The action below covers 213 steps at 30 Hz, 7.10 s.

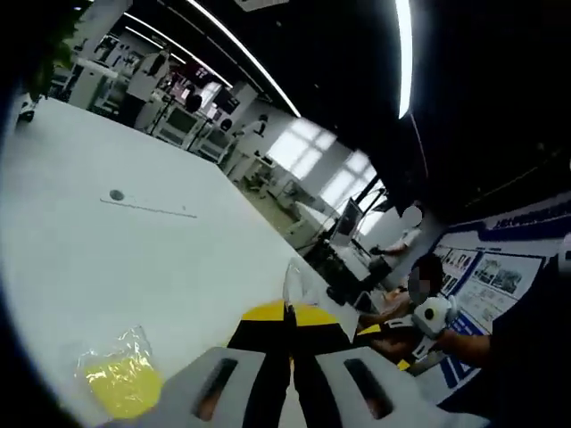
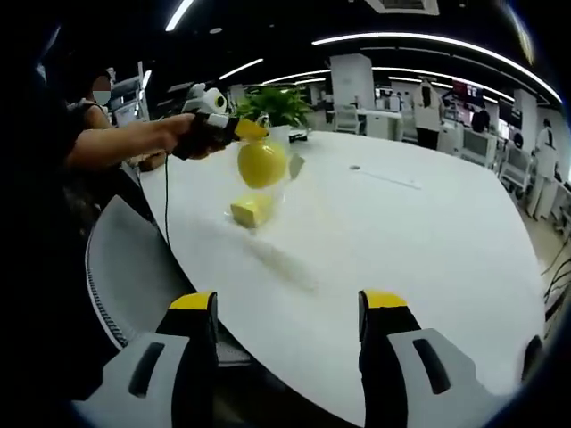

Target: Compare the silicone blocks by pressing each to a similar depth, holding the contact briefly, and releasing to observe deformation and rebound differences across the visible hardness samples.

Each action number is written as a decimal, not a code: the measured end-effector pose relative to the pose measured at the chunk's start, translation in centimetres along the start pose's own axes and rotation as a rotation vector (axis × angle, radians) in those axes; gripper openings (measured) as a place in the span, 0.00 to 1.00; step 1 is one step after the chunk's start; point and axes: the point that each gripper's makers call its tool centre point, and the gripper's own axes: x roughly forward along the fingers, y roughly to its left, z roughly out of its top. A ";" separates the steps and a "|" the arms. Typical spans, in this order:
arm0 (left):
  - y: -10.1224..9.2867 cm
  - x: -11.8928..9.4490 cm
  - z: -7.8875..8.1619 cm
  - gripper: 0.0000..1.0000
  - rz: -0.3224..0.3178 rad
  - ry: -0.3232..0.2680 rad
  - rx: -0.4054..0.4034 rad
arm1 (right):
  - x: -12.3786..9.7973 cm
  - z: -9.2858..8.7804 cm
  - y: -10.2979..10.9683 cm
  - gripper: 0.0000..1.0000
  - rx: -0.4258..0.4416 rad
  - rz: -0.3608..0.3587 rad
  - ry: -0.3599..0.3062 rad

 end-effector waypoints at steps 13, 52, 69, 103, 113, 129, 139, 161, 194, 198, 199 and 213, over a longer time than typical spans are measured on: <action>-5.2 -1.9 4.9 0.00 -0.103 -0.116 0.019 | 1.5 3.0 1.6 0.56 -0.083 0.065 -0.028; -12.1 -3.6 7.4 0.00 -0.270 -0.193 -0.010 | 4.7 16.7 5.1 0.57 -0.140 0.305 -0.282; -12.3 -3.1 6.8 0.00 -0.324 -0.202 -0.071 | 6.7 22.3 6.5 0.41 -0.089 0.458 -0.425; -9.6 -3.3 6.7 0.00 -0.303 -0.245 -0.139 | 9.4 23.0 7.6 0.16 0.069 0.586 -0.426; -9.3 -3.2 6.3 0.00 -0.292 -0.238 -0.139 | 9.4 22.7 7.7 0.13 0.055 0.585 -0.403; -9.4 -3.2 6.4 0.00 -0.294 -0.251 -0.159 | 9.3 22.6 7.5 0.16 0.076 0.581 -0.390; -9.7 -3.0 6.1 0.00 -0.294 -0.248 -0.169 | 9.6 22.1 7.3 0.29 0.077 0.562 -0.375; -10.1 -2.7 5.9 0.00 -0.309 -0.237 -0.171 | 9.4 21.7 7.1 0.59 0.108 0.539 -0.393; -10.2 -2.3 5.4 0.00 -0.330 -0.240 -0.204 | 8.2 21.1 5.2 0.96 0.026 0.397 -0.469; -10.2 -2.0 5.4 0.00 -0.336 -0.238 -0.208 | 8.0 20.5 5.0 0.96 0.027 0.386 -0.442; -10.2 -2.0 5.4 0.00 -0.336 -0.238 -0.209 | 7.9 20.3 5.0 0.96 0.022 0.384 -0.436; -9.2 -1.4 4.7 0.00 -0.321 -0.223 -0.225 | 5.0 17.9 3.8 0.93 -0.023 0.297 -0.423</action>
